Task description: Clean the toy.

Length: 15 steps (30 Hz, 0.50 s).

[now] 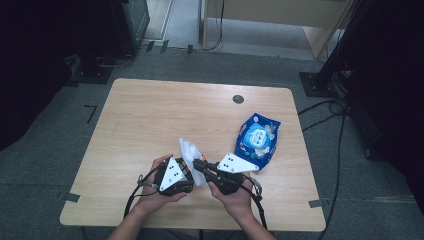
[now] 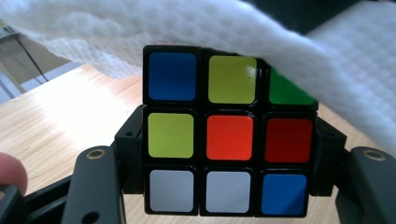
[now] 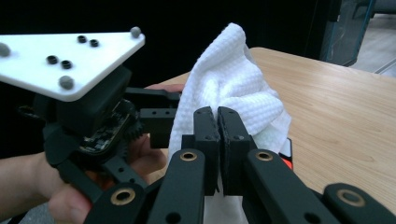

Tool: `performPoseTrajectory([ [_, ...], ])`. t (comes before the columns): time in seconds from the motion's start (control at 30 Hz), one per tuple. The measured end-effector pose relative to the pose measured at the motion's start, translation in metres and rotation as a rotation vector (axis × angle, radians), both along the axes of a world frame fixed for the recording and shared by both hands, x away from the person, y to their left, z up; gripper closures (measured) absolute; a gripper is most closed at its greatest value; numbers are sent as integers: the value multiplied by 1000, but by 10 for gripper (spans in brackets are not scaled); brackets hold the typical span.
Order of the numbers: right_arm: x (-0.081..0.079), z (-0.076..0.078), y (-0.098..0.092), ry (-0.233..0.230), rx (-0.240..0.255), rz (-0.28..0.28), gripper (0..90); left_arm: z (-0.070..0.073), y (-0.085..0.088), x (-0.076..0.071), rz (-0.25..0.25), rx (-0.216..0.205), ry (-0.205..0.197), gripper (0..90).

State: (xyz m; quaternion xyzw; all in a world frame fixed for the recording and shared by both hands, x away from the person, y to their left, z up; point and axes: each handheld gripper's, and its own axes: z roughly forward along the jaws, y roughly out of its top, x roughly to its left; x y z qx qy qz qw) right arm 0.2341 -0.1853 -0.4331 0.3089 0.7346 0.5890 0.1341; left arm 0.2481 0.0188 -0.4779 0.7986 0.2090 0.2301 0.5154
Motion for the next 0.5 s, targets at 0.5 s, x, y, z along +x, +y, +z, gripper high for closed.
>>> performPoseTrajectory([
  [0.5,26,-24,-31,121,-58,-213,885,2,3,-1,-13,-10,-22,340],
])
